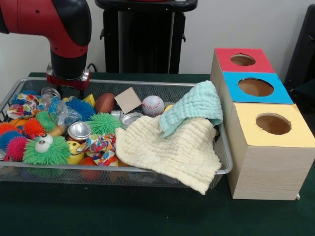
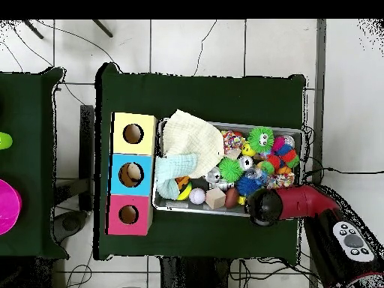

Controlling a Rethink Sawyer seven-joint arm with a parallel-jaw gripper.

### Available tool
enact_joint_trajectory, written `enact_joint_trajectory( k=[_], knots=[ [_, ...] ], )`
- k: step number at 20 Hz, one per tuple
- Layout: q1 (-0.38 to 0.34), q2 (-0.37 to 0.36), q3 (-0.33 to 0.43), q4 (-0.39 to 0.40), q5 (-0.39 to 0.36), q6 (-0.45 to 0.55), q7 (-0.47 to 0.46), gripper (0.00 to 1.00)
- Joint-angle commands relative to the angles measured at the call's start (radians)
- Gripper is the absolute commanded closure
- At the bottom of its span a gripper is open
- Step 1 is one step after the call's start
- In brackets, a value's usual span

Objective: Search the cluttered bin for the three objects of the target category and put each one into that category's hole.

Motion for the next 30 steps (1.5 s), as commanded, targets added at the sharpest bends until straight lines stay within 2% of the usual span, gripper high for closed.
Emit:
enact_joint_trajectory(
  k=[1, 4, 7, 12, 14, 19, 24, 26, 30],
  knots=[
    [0.017, 0.091, -0.052, -0.075, -0.143, -0.161, -0.004, 1.0],
    [0.052, 0.088, -0.08, -0.077, -0.218, -0.283, 0.066, 1.0],
    [0.028, 0.121, -0.051, -0.092, -0.181, -0.283, 0.027, 1.0],
    [0.0, 0.068, -0.004, -0.037, -0.093, -0.227, -0.042, 1.0],
    [-0.016, 0.016, 0.031, 0.015, -0.037, -0.194, -0.068, 1.0],
    [-0.052, -0.206, 0.147, 0.177, 0.188, -0.014, -0.153, 1.0],
    [-0.08, -0.342, 0.232, 0.252, 0.381, 0.143, -0.185, 1.0],
    [-0.086, -0.387, 0.252, 0.28, 0.424, 0.154, -0.179, 1.0],
    [-0.108, -0.431, 0.295, 0.328, 0.49, 0.139, -0.165, 1.0]
  ],
)
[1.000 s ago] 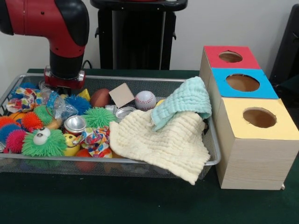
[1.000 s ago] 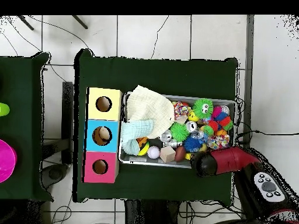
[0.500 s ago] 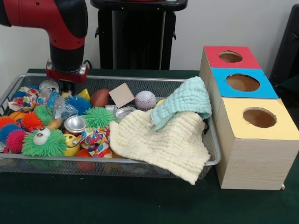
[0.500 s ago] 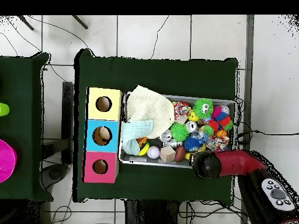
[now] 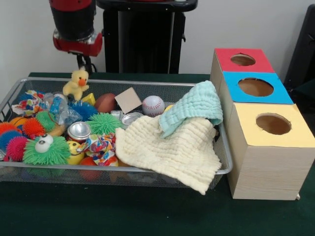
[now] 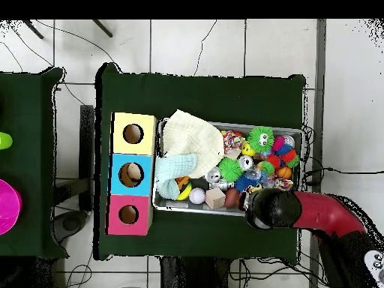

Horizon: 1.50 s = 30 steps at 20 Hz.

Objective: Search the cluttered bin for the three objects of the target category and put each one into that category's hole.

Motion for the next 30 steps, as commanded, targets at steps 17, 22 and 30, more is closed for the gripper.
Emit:
enact_joint_trajectory(
  k=[17, 22, 30],
  knots=[
    [0.062, -0.195, 0.191, 0.342, 0.28, -0.156, 0.092, 1.0],
    [0.156, -0.245, 0.164, 0.437, 0.357, -0.268, 0.216, 1.0],
    [0.308, -0.282, 0.11, 0.533, 0.523, -0.396, 0.327, 1.0]
  ],
)
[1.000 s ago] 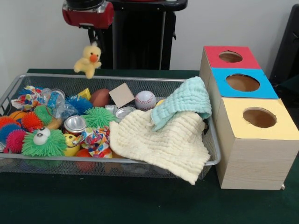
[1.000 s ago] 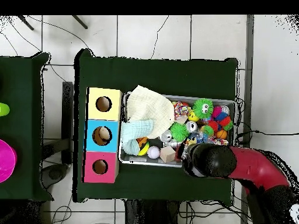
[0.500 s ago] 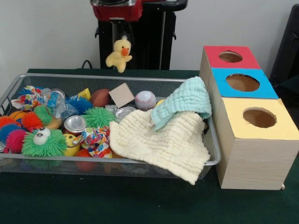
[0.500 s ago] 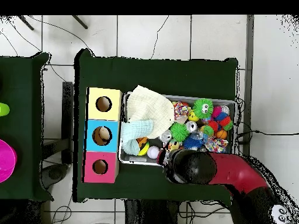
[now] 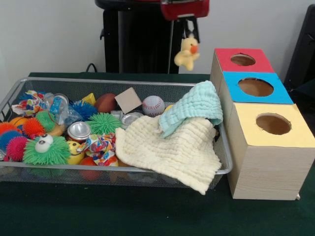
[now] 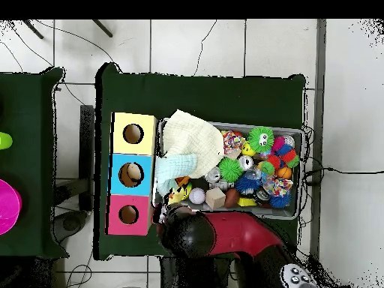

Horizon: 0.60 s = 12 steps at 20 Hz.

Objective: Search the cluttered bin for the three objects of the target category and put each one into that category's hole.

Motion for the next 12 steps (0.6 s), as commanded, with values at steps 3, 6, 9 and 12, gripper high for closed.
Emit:
enact_joint_trajectory(
  k=[3, 6, 9, 12],
  knots=[
    [0.089, -0.101, 0.006, 0.164, 0.243, -0.063, 0.31, 1.0],
    [0.11, -0.179, 0.024, 0.18, 0.353, -0.009, 0.284, 1.0],
    [0.125, -0.239, 0.025, 0.189, 0.448, 0.036, 0.241, 1.0],
    [0.155, -0.259, -0.009, 0.181, 0.487, 0.058, 0.22, 1.0]
  ],
)
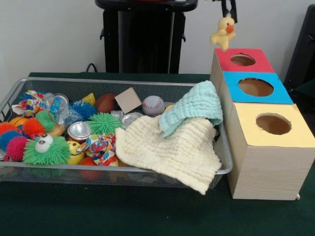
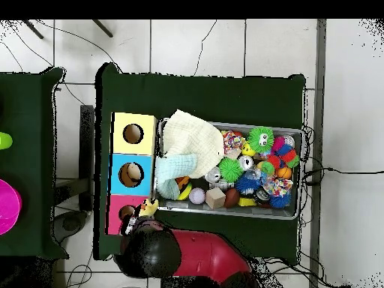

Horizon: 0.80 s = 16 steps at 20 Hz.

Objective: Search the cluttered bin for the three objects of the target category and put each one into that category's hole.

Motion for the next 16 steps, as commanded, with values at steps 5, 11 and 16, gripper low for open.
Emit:
enact_joint_trajectory(
  k=[5, 11, 16],
  knots=[
    [0.077, -0.03, -0.06, 0.007, 0.14, 0.021, 0.222, 1.0],
    [0.153, 0.145, -0.101, -0.034, 0.138, -0.144, 0.239, 1.0],
    [0.228, 0.267, -0.189, -0.06, 0.116, -0.219, 0.246, 1.0]
  ],
)
